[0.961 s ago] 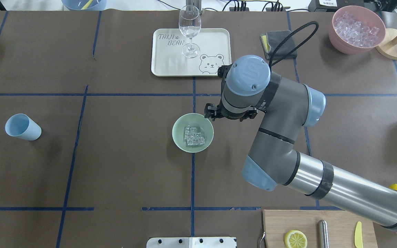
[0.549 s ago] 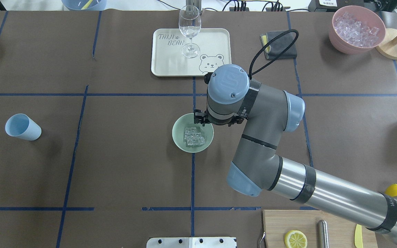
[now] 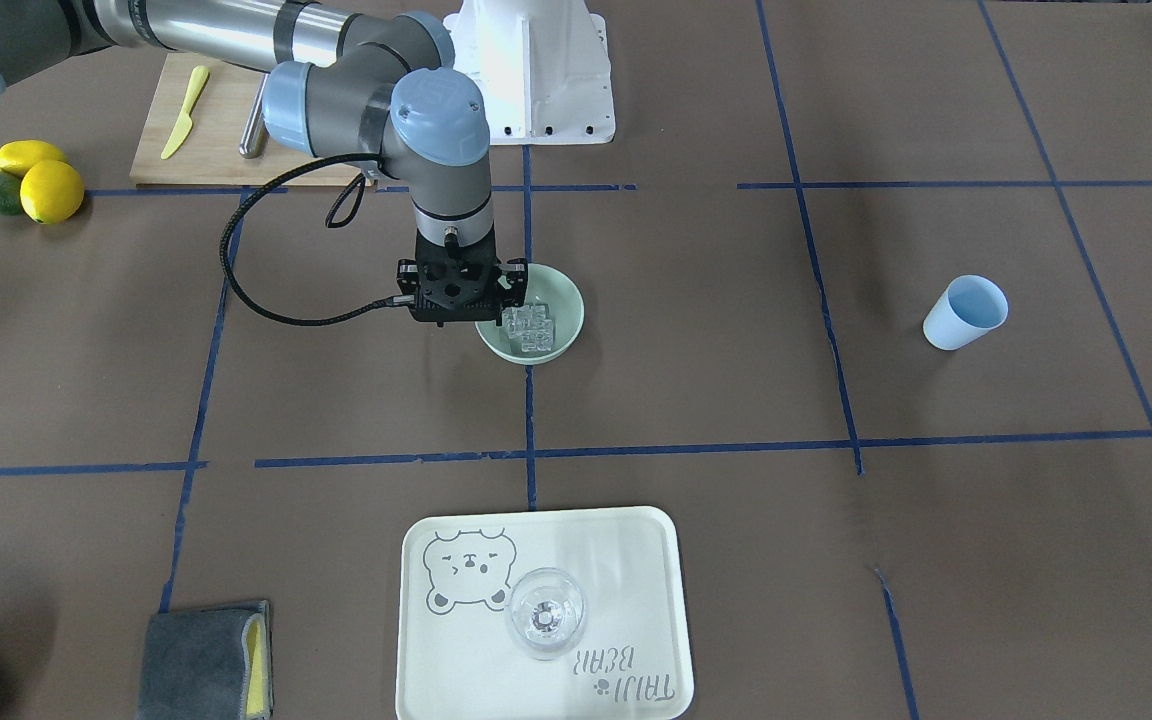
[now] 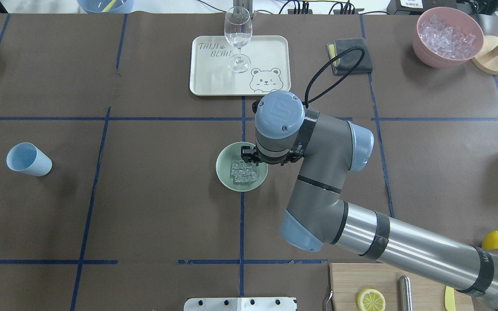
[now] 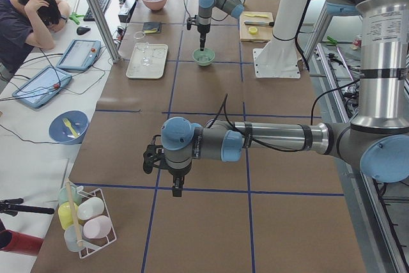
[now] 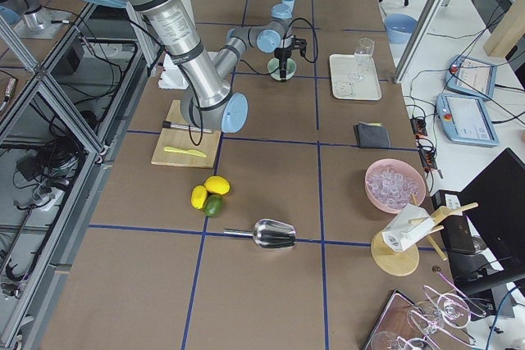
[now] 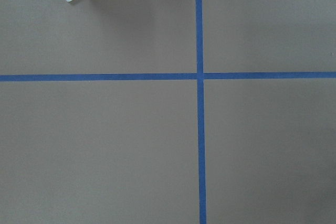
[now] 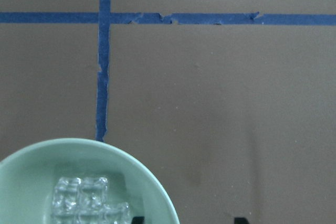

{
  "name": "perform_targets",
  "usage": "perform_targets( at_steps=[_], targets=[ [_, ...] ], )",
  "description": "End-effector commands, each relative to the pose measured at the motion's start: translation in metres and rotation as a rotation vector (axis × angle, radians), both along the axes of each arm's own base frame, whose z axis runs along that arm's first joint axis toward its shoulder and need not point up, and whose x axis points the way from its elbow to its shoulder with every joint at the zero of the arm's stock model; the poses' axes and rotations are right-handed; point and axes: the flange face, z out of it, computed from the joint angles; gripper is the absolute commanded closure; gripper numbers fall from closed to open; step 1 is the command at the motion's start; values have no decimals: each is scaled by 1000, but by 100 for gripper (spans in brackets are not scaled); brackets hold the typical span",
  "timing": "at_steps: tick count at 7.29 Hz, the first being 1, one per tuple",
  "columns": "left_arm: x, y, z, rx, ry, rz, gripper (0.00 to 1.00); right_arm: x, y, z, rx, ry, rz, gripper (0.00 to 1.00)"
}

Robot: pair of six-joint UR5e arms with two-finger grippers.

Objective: Pour ice into bowl

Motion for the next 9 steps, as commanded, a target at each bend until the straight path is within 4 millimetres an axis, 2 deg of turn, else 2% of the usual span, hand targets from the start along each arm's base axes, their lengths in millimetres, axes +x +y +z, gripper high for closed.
perform_targets(
  at_steps=[1, 4, 6, 9],
  targets=[
    [0, 1, 1, -2, 0, 0, 0, -4, 3, 2, 4, -7, -7, 63],
    [0, 1, 1, -3, 0, 0, 0, -7, 7, 0, 5, -11, -12, 65],
    [0, 2, 2, -5, 0, 0, 0, -6, 7, -2, 11, -20, -13, 98],
    [0, 2, 2, -5, 2, 0, 0, 0, 7, -8, 26, -39, -13, 100]
  ],
)
